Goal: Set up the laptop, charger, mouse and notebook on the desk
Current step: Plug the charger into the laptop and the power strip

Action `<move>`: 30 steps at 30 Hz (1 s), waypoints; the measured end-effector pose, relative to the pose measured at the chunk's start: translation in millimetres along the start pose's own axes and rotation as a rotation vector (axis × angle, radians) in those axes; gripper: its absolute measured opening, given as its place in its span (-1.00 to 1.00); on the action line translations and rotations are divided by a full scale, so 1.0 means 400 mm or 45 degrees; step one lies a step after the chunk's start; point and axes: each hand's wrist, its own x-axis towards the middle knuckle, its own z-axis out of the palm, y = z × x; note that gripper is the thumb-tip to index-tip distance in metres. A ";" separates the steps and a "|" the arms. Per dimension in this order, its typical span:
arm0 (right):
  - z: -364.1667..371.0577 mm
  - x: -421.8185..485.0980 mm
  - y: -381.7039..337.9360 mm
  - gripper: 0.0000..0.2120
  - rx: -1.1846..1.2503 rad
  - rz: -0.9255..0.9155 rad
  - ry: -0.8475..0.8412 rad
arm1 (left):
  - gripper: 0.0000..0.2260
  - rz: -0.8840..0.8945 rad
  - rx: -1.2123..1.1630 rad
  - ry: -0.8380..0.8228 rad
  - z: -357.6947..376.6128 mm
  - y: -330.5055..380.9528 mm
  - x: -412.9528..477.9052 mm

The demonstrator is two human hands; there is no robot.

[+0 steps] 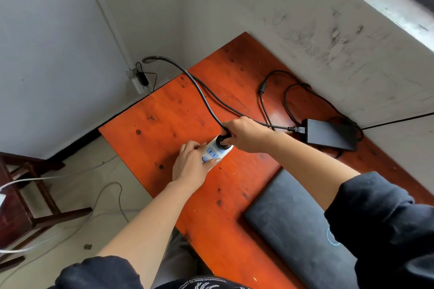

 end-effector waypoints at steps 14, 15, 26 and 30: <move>0.052 -0.008 -0.041 -0.93 -0.240 0.042 0.032 | -0.56 -0.003 -0.009 -0.106 -0.010 -0.005 0.006; 0.053 -0.007 -0.036 -0.94 -0.228 0.044 0.027 | -0.56 -0.002 -0.018 -0.103 -0.010 -0.005 0.007; 0.040 0.004 -0.035 -0.94 -0.170 0.053 0.013 | -0.58 -0.005 -0.109 -0.056 -0.001 -0.011 0.006; 0.033 0.021 -0.035 -0.91 -0.175 0.022 0.017 | -0.59 -0.035 -0.117 -0.037 0.005 -0.009 0.008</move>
